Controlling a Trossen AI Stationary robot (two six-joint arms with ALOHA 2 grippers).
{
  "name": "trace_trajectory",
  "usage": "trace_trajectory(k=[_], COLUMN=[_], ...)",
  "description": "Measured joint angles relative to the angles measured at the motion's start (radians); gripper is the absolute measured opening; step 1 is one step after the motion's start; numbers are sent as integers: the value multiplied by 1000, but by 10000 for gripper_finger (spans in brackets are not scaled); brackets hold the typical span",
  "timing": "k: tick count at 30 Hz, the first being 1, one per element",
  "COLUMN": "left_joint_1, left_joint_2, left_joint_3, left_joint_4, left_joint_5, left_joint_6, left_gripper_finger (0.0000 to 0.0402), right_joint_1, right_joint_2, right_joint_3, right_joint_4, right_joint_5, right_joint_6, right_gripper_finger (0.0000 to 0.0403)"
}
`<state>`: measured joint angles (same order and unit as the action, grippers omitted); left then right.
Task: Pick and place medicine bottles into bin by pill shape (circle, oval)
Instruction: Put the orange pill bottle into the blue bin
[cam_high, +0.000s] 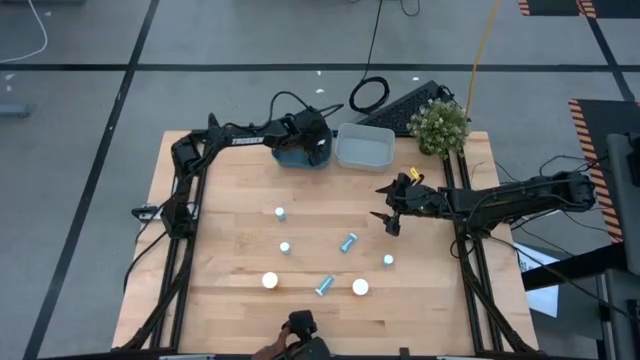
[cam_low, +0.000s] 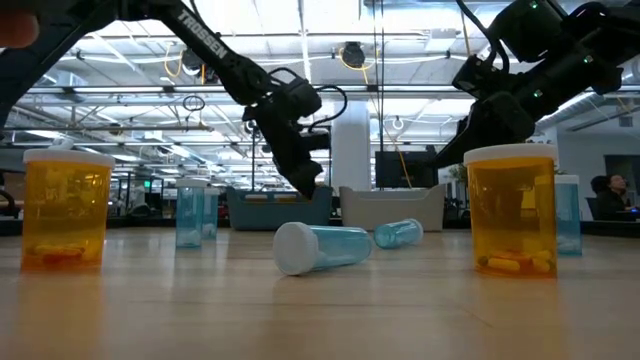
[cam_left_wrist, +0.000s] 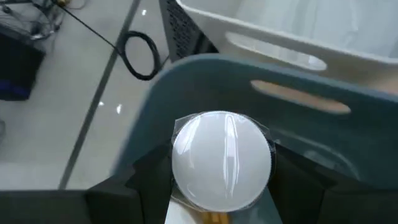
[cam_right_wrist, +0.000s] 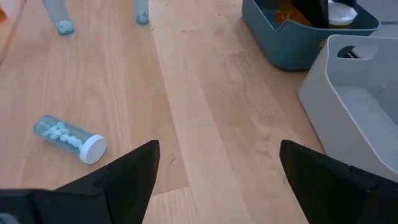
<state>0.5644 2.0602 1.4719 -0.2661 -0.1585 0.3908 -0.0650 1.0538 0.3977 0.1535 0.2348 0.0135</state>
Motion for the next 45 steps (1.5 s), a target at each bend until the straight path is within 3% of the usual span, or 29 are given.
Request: trace_trajectory(k=[16, 27, 35, 45], left_joint_1=[-1, 1, -5, -65], left_joint_2=[5, 5, -3, -127], left_joint_3=[2, 2, 4, 7], left_joint_4=[28, 33, 31, -51], left_joint_5=[-3, -2, -26, -27], left_joint_6=[8, 17, 42, 15], left_gripper_finger=[231, 307, 314, 315], right_joint_1=[0, 0, 0, 1], right_joint_2=[0, 0, 0, 0], right_joint_3=[0, 0, 0, 0], right_joint_4=[-1, -1, -1, -3], right_joint_5=[0, -1, -1, -4], right_joint_6=[-2, 0, -2, -6], right_gripper_finger=[324, 325, 325, 325])
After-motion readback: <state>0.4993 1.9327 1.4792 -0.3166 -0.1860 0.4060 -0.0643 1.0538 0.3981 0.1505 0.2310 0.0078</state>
